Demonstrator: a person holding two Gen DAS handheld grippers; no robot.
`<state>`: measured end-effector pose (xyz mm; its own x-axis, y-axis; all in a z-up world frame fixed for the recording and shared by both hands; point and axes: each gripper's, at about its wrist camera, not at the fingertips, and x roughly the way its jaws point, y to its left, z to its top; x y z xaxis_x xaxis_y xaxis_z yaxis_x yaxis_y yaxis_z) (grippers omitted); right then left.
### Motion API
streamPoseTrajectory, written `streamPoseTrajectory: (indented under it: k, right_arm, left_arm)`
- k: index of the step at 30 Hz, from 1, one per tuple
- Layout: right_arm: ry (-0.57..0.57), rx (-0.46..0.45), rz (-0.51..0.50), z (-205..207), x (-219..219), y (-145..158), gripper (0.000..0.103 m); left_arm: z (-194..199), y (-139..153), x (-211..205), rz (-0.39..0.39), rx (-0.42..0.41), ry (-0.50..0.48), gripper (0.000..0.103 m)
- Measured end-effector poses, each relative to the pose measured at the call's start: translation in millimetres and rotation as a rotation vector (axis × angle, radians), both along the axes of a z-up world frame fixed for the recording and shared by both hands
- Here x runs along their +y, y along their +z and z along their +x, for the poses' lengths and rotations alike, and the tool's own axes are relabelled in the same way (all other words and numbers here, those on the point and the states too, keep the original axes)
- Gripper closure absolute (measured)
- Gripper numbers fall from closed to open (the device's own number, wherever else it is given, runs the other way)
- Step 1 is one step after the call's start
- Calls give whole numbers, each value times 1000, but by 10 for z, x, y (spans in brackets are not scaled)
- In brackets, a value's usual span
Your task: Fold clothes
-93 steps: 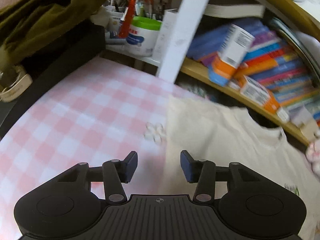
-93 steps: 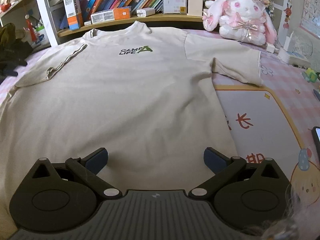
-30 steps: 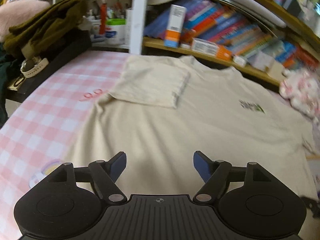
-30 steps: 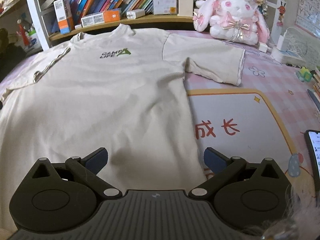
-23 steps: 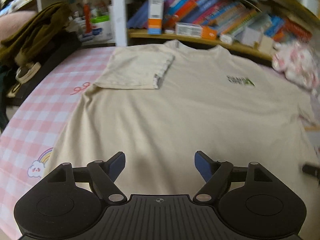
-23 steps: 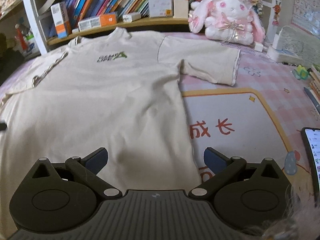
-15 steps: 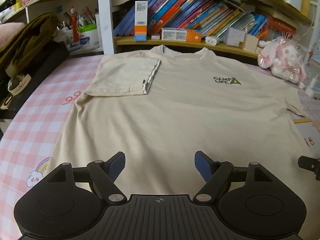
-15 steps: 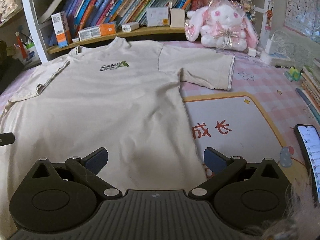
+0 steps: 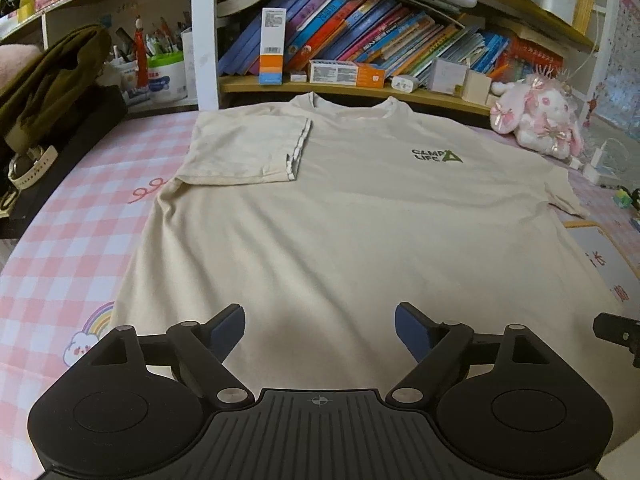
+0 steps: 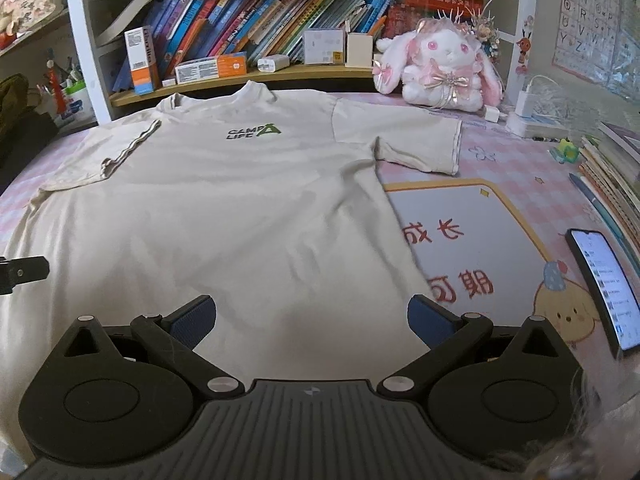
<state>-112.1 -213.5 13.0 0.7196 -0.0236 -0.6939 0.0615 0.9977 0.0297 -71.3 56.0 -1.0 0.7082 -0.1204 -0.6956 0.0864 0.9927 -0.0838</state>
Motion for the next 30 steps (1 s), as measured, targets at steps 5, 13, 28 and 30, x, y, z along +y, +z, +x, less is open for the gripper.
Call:
streamPoseTrajectory:
  k: [5, 13, 28, 30]
  right_arm:
    - [-20, -4, -7, -129, 39, 51, 0]
    - [-48, -18, 2, -158, -19, 87, 0]
    - [41, -40, 94, 276, -811, 45, 0]
    - [63, -37, 109, 381, -979, 37, 0]
  left_arm:
    - [-37, -8, 26, -13, -7, -14, 17]
    - [-6, 18, -25, -21, -21, -10, 12]
    - [159, 39, -842, 20, 9, 117, 10]
    - [155, 32, -1002, 20, 13, 131, 10]
